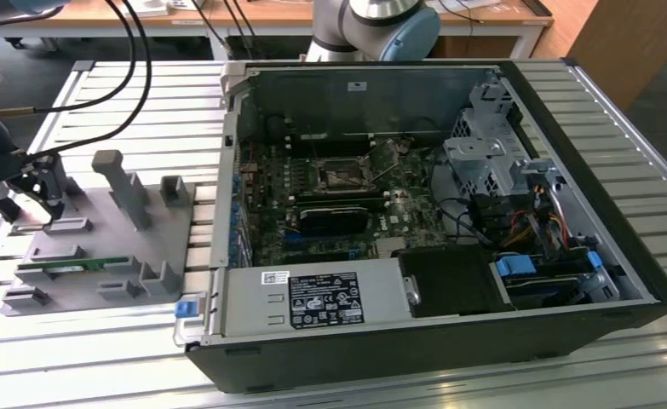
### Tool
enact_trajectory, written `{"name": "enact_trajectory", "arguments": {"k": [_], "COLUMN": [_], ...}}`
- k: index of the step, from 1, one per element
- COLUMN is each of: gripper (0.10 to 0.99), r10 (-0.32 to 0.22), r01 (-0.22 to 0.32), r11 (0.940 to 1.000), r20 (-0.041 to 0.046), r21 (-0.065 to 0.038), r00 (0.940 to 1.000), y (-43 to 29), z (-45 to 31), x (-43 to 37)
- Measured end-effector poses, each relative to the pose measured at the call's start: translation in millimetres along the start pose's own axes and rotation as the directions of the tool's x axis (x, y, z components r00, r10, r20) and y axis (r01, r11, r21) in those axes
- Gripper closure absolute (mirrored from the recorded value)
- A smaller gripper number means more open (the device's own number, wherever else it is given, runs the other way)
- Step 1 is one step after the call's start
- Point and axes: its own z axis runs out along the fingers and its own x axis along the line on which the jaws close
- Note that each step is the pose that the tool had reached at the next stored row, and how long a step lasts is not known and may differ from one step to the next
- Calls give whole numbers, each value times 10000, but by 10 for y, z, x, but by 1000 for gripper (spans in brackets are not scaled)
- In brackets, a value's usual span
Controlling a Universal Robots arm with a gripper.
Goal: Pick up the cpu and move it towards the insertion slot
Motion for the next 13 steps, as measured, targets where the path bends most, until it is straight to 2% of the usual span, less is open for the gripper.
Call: {"name": "enact_trajectory", "arguments": {"k": [13], "gripper": [545], "r10": [0], "r01": [0], "r11": [10000], "r20": [1], "r21": [-14], "r00": [10000], "y": [2], "z": [-39], "x": [0]}}
